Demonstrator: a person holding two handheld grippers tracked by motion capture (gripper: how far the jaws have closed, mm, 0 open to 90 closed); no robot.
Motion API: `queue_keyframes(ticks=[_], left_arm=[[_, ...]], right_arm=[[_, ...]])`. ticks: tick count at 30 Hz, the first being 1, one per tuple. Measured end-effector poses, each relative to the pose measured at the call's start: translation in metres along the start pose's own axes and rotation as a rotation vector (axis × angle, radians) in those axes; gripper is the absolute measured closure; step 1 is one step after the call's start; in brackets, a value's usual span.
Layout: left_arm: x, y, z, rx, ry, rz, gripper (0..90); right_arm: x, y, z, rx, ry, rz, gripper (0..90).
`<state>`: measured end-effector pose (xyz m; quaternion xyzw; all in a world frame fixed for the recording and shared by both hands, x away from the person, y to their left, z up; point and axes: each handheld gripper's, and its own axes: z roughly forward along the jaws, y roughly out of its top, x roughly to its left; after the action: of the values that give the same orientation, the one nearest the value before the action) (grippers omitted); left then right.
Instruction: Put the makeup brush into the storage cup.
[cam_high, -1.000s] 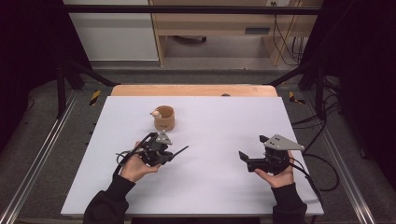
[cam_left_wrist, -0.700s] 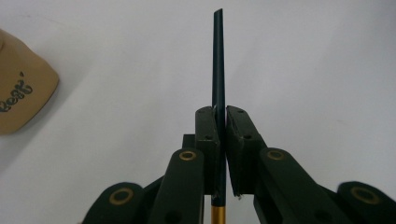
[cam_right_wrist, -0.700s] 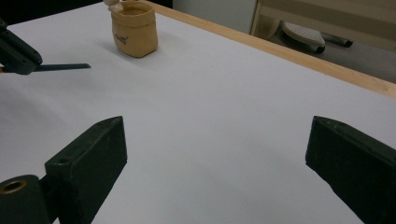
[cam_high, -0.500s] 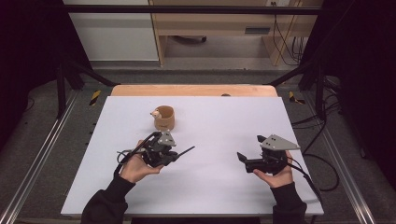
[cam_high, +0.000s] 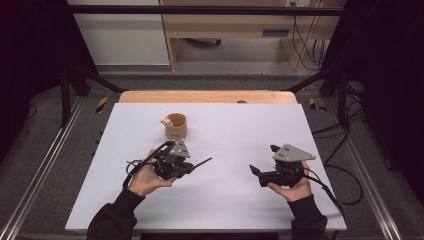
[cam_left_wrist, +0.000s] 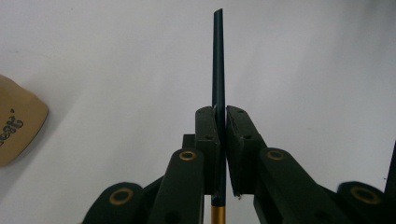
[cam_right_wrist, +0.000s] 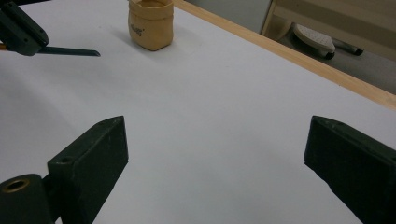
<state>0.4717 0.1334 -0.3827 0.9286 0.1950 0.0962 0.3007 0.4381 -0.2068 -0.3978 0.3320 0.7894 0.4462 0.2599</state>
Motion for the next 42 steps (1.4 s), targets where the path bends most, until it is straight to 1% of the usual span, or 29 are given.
queue_keyframes(ticks=[3,7,9,10,12,15,17,18,22,23,24,27,28,29,31,32,33,36,38,40,42], left_arm=[[-0.003,0.008,0.001,0.011,-0.004,0.024,83.2],[-0.004,0.015,0.001,0.011,-0.015,0.043,83.2],[-0.005,0.018,0.001,0.006,-0.023,0.051,83.2],[-0.005,0.019,0.001,0.011,-0.032,0.057,83.2],[-0.006,0.021,0.002,0.014,-0.037,0.072,83.2],[-0.006,0.024,0.004,0.016,-0.046,0.078,83.2],[-0.006,0.025,0.005,0.016,-0.059,0.081,83.2],[-0.006,0.025,0.005,0.015,-0.055,0.084,83.2],[-0.006,0.028,0.007,0.022,-0.065,0.087,83.2],[-0.006,0.030,0.009,0.027,-0.063,0.096,83.2],[-0.006,0.030,0.009,0.027,-0.063,0.096,83.2],[-0.008,0.035,0.011,0.033,-0.075,0.114,83.2],[-0.008,0.035,0.011,0.033,-0.075,0.114,83.2],[-0.009,0.037,0.012,0.037,-0.077,0.120,83.2],[-0.009,0.039,0.013,0.044,-0.083,0.132,83.2],[-0.010,0.040,0.013,0.043,-0.080,0.136,83.2],[-0.011,0.041,0.013,0.039,-0.085,0.131,83.2],[-0.012,0.044,0.012,0.044,-0.086,0.152,83.2],[-0.012,0.045,0.012,0.047,-0.092,0.160,83.2],[-0.013,0.046,0.012,0.050,-0.093,0.166,83.2],[-0.014,0.046,0.013,0.047,-0.099,0.161,83.2]], right_arm=[[0.001,0.002,0.000,0.004,0.010,-0.018,6.9],[0.002,0.005,0.002,0.005,0.021,-0.037,7.6],[0.003,0.006,0.003,0.011,0.026,-0.052,8.0],[0.004,0.007,0.004,0.013,0.030,-0.057,8.1],[0.006,0.007,0.005,0.019,0.040,-0.071,8.5],[0.007,0.008,0.006,0.030,0.054,-0.088,9.0],[0.008,0.008,0.007,0.034,0.058,-0.094,9.2],[0.008,0.008,0.008,0.034,0.062,-0.102,9.2],[0.011,0.009,0.008,0.039,0.069,-0.116,9.2],[0.011,0.010,0.008,0.036,0.071,-0.122,9.3],[0.011,0.010,0.007,0.037,0.075,-0.124,9.3],[0.012,0.011,0.007,0.042,0.080,-0.138,9.9],[0.012,0.011,0.007,0.042,0.080,-0.138,9.9],[0.012,0.012,0.007,0.052,0.082,-0.149,10.3],[0.013,0.012,0.007,0.057,0.087,-0.162,11.7],[0.013,0.013,0.008,0.056,0.092,-0.171,12.1],[0.014,0.013,0.008,0.059,0.094,-0.175,12.3],[0.017,0.014,0.010,0.073,0.096,-0.210,12.4],[0.019,0.014,0.011,0.078,0.099,-0.228,12.7],[0.020,0.015,0.012,0.079,0.104,-0.242,13.0],[0.021,0.016,0.012,0.078,0.105,-0.260,13.5]])
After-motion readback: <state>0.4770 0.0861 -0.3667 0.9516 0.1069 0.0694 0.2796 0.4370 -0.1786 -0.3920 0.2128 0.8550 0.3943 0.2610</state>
